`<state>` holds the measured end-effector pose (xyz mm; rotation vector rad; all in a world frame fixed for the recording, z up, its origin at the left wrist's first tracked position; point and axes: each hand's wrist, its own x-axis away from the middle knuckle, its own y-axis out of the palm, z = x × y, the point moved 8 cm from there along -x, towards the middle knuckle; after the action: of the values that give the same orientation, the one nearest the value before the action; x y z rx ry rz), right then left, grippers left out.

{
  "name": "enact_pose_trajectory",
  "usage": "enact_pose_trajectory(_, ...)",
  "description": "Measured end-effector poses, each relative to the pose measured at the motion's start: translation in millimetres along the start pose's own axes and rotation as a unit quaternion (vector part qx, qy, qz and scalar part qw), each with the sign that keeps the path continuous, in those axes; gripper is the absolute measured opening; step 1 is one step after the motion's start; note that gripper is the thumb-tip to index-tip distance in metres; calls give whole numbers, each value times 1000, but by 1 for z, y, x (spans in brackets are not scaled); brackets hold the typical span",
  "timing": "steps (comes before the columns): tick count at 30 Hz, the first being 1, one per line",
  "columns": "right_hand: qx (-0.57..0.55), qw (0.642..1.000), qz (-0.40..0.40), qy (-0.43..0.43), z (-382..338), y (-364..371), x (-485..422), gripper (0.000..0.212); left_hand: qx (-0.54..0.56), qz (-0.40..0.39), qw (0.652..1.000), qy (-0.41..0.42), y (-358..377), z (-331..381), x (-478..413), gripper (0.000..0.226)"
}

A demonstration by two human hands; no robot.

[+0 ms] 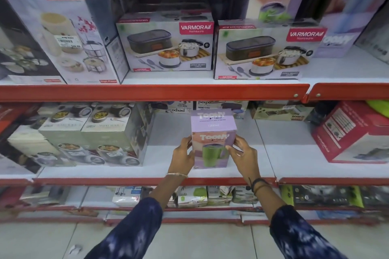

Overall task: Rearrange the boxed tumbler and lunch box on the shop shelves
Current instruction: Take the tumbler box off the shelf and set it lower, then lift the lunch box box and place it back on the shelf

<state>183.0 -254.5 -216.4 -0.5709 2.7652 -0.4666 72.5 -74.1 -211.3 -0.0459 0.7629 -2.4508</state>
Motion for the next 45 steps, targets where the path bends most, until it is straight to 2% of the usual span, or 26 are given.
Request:
enact_pose_trajectory(2,9,1000,-4,-2,-1,-1,3,45,8,14,1000,11,-3,0,4,47)
enact_pose_trajectory(4,11,1000,12,-3,-5,-8,8,48,-1,70,996,54,-13,10,12,47)
enact_pose_trajectory(6,3,998,54,-16,-19,-24,10,48,-19,129,982,136,-26,37,21,35)
enact_pose_trajectory(9,-13,988,130,-85,-66,-63,0,41,-20,152,959,236,-42,93,22,22)
enact_pose_trajectory(13,-39,961,235,-144,-135,-127,-37,37,10,185,939,289,-70,170,-7,23)
enact_pose_trajectory(17,-23,946,290,-143,-165,-176,-85,46,5,182,949,258,-82,223,-55,38)
enact_pose_trajectory(20,22,964,257,-62,-156,-190,-119,56,22,106,980,170,-70,224,-99,44)
enact_pose_trajectory(23,40,976,213,-11,-144,-188,-132,47,50,48,991,114,-56,218,-119,37)
enact_pose_trajectory(27,-23,965,259,-36,-140,-191,-116,33,43,88,985,144,-61,221,-100,30)
enact_pose_trajectory(33,-122,937,306,-118,-161,-197,-84,31,59,195,964,169,-106,224,-56,33)
enact_pose_trajectory(37,-141,930,294,-169,-186,-190,-63,28,24,259,952,162,-145,220,-30,29)
enact_pose_trajectory(45,-161,937,263,-166,-192,-159,-32,23,-32,276,954,111,-184,194,10,29)
